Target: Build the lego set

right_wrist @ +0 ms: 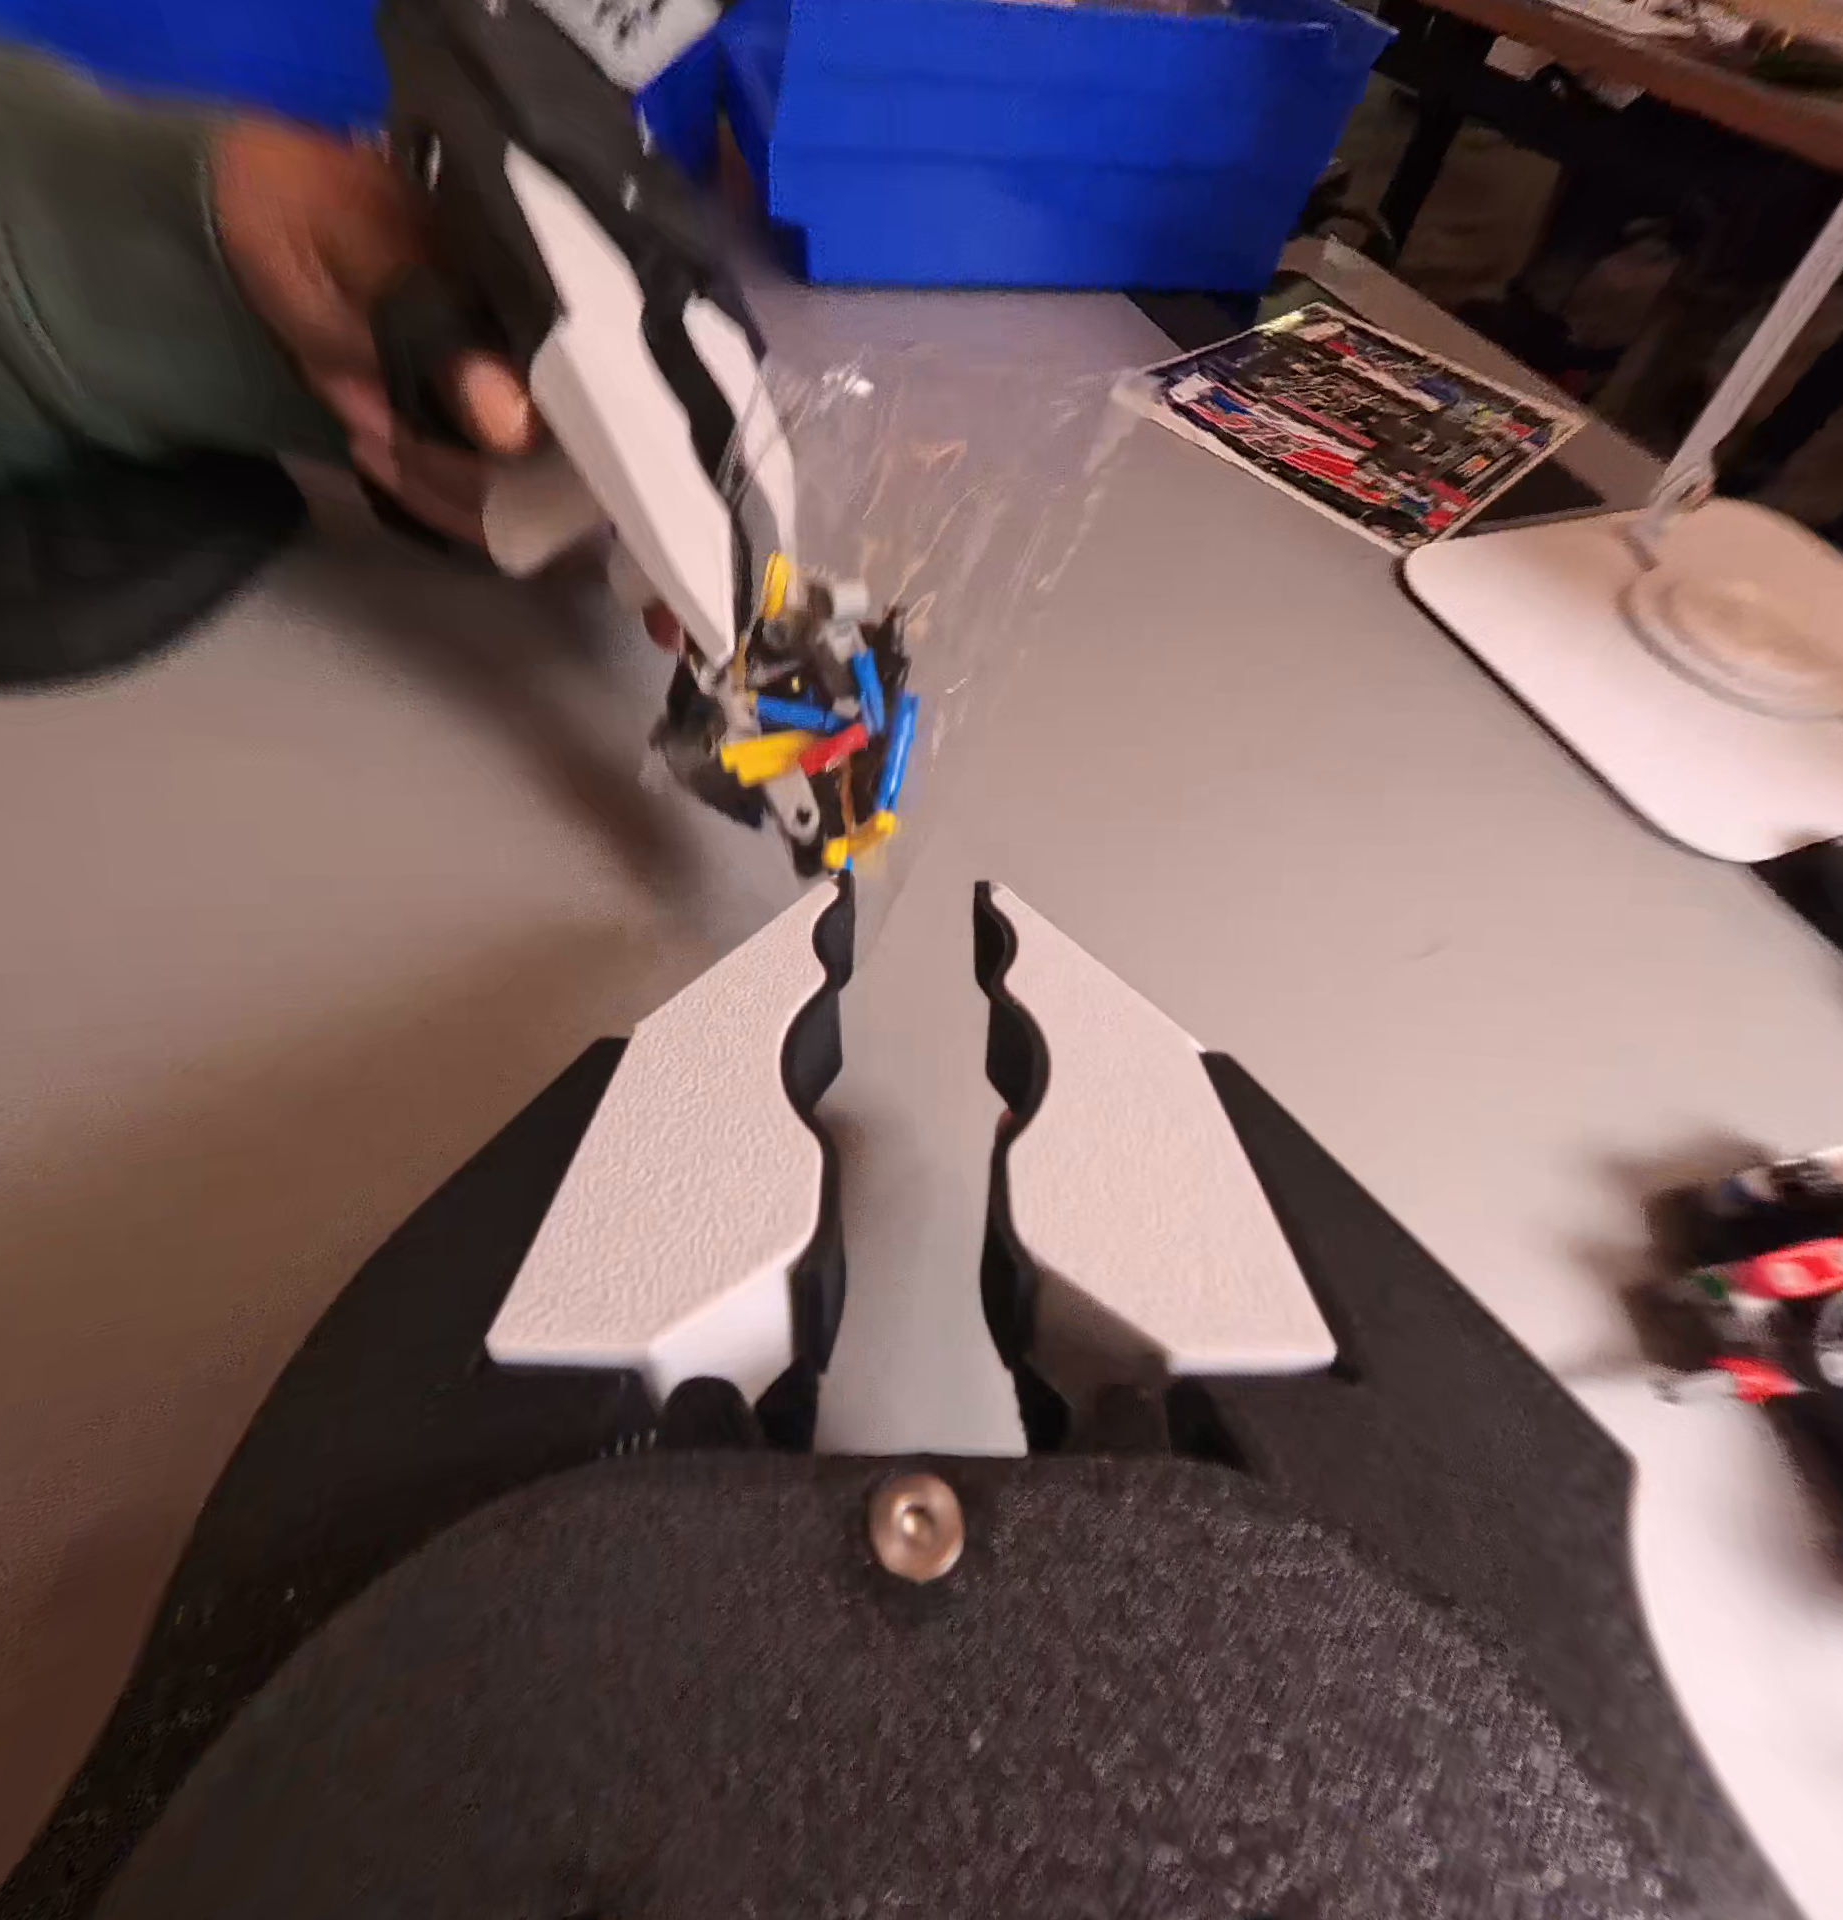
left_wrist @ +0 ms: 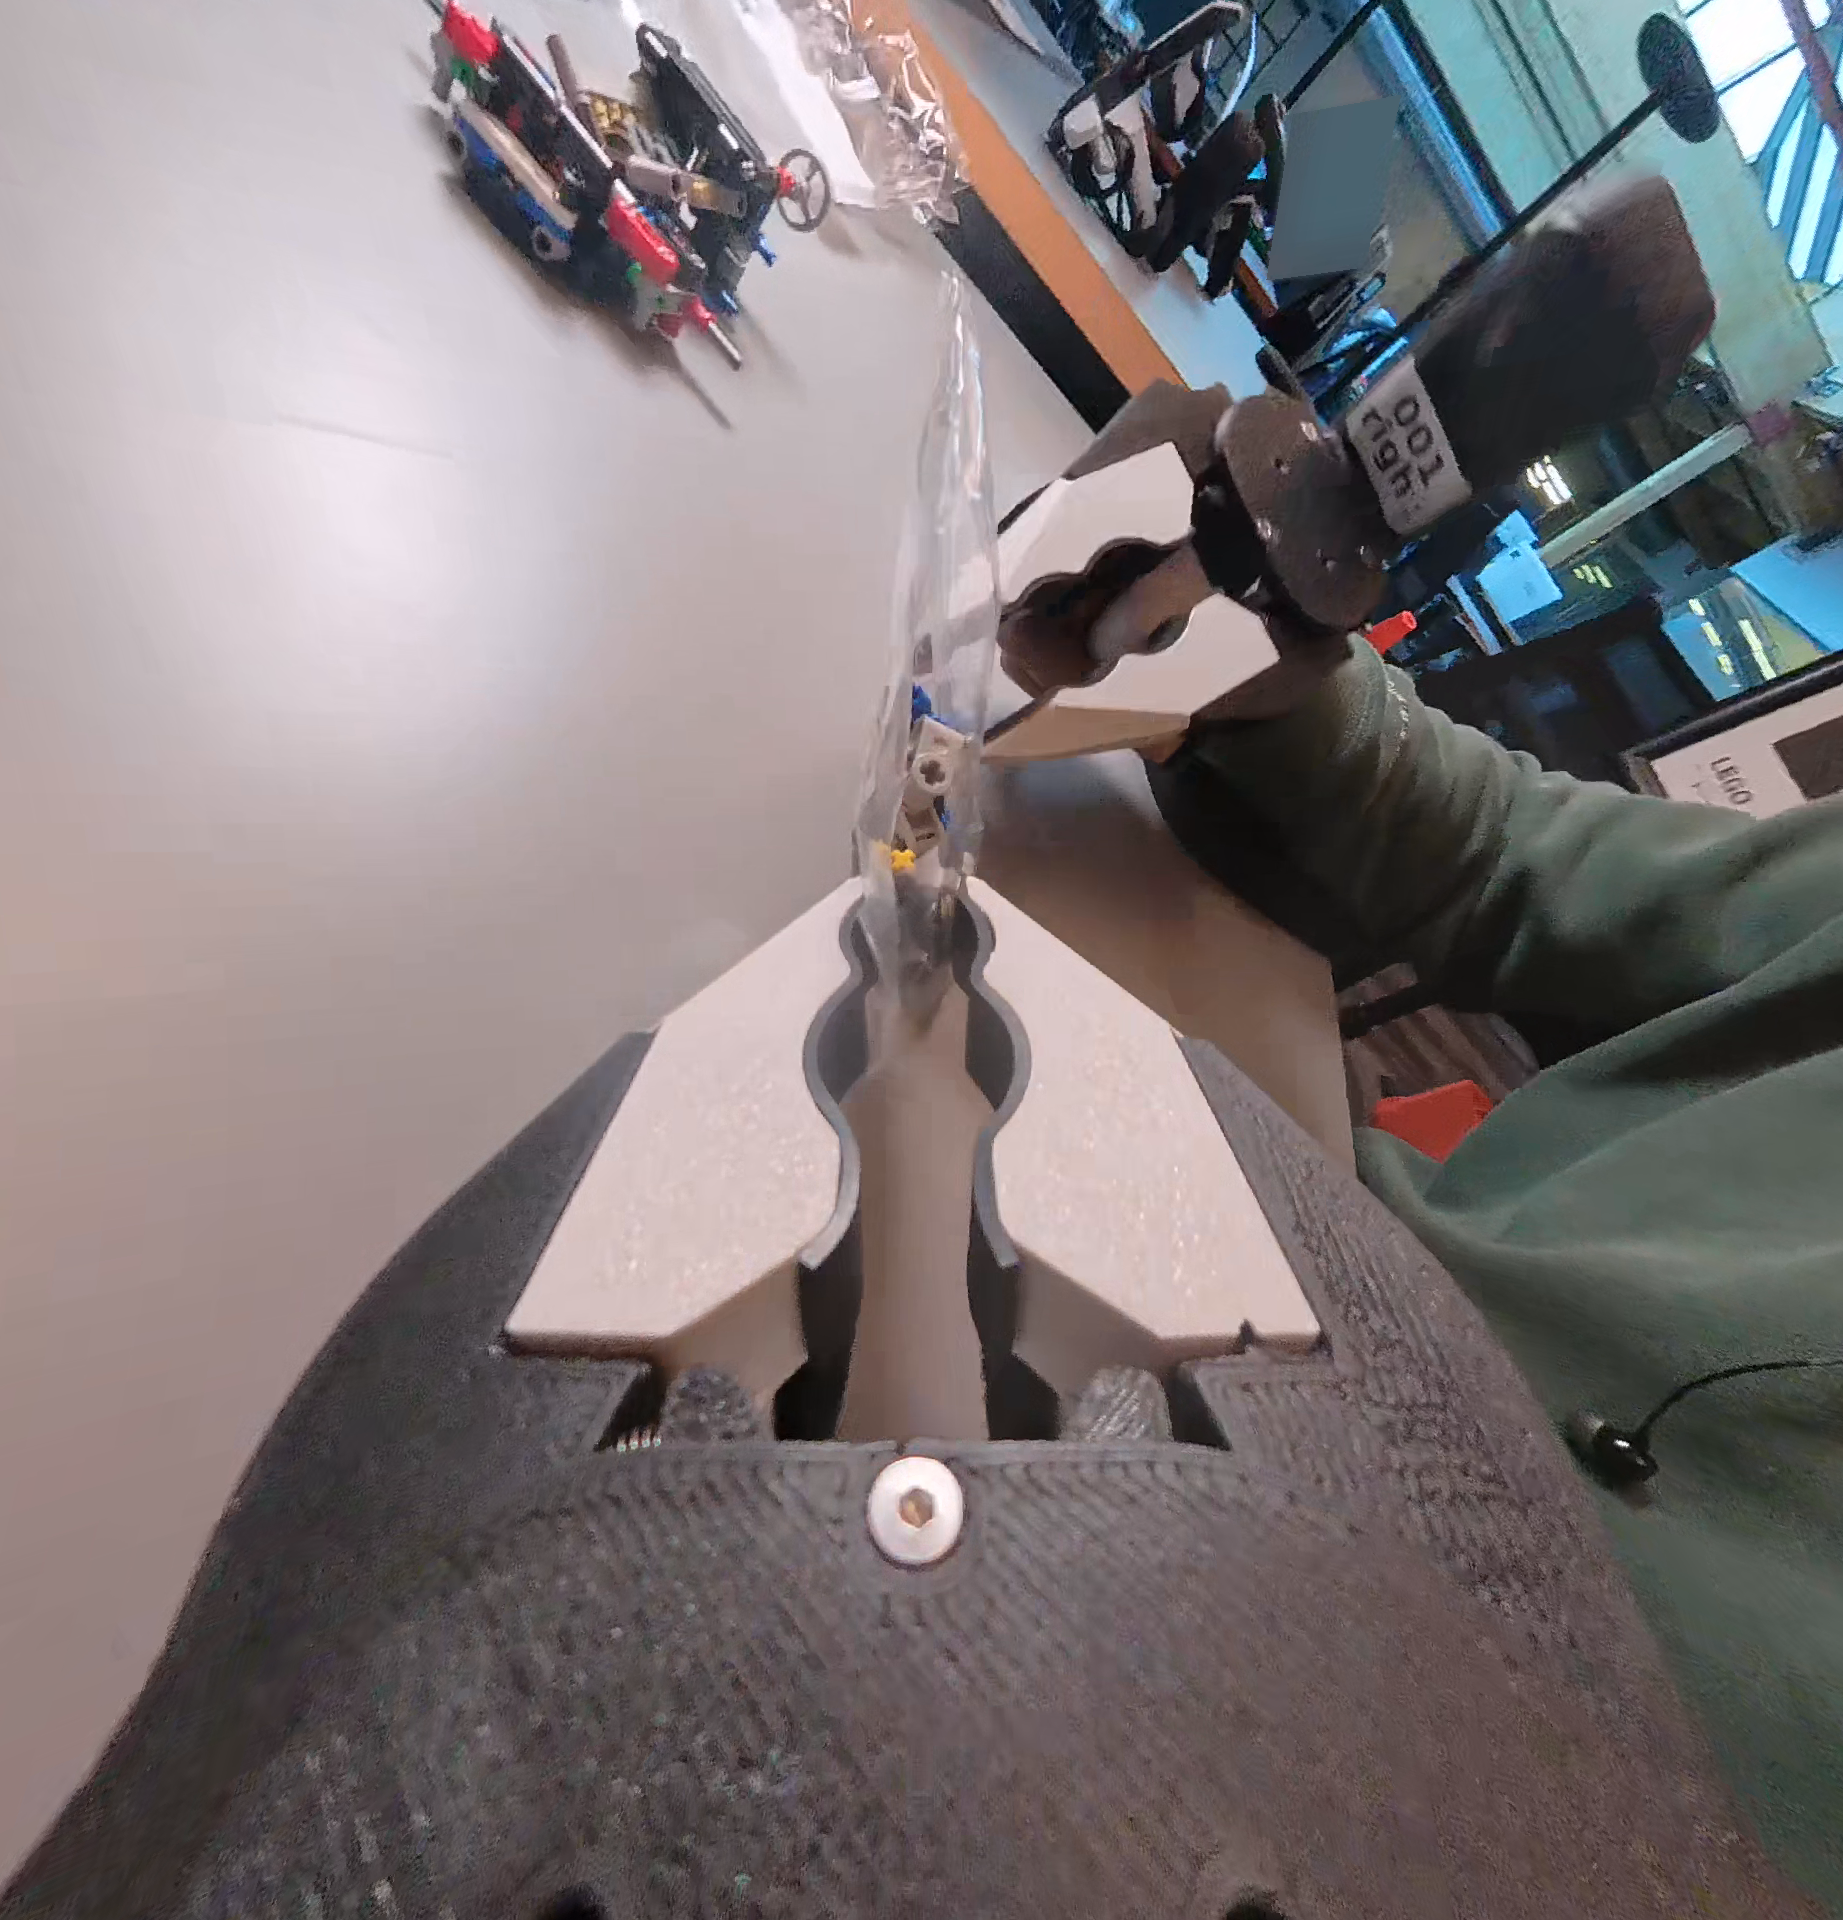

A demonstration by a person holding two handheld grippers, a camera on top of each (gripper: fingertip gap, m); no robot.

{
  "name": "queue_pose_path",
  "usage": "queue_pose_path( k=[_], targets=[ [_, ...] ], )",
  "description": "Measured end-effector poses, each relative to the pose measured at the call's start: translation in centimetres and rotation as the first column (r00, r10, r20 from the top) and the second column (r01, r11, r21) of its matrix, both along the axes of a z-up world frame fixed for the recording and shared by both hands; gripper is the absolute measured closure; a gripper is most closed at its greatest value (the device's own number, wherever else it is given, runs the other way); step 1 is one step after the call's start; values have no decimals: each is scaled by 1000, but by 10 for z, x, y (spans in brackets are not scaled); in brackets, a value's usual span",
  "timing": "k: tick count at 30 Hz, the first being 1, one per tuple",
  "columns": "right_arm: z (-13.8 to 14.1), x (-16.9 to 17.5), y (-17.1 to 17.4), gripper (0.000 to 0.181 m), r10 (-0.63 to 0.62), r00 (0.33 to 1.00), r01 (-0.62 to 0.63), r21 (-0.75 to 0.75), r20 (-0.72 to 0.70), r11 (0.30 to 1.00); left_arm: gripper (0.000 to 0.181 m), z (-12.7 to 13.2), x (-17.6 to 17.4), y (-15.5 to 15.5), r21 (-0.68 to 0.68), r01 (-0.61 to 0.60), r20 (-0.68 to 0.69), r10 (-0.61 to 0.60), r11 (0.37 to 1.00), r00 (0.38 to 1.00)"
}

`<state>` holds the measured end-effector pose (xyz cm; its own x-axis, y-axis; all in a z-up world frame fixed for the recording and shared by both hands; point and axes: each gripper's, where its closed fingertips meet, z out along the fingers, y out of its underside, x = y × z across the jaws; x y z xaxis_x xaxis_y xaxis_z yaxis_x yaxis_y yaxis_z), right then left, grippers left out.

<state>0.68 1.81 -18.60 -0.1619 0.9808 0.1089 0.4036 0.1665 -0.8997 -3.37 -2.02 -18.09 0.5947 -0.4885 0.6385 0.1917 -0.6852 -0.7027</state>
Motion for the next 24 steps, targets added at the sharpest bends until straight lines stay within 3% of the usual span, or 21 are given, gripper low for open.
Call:
queue_pose_path(
  k=[3, 6, 9, 12, 20, 24],
  targets=[
    [-15, 4, 5, 158, 47, 998, -58, 249, 49, 967, 171, -3, -3, 11, -70, 64, 22, -62, 996, 998],
    [-21, 4, 14, 158, 66, 996, -89, 448, 65, 889, 171, -6, -3, 24, -93, 135, 24, -133, 986, 991],
    [-15, 3, 28, 153, 70, 997, -71, 610, 25, 789, 172, -1, 1, 33, -114, 213, 109, -201, 970, 974],
    [-3, 2, 38, 150, 104, 993, -31, 762, -48, 647, 172, 8, 2, 44, -116, 243, 208, -216, 963, 954],
    [3, -2, 53, 140, 170, 982, 4, 914, -80, 405, 173, 9, -4, 64, -160, 272, 342, -205, 949, 917],
    [10, -7, 54, 160, 188, 975, 53, 948, -116, 313, 173, 9, -4, 76, -177, 284, 382, -201, 942, 902]
  ],
)
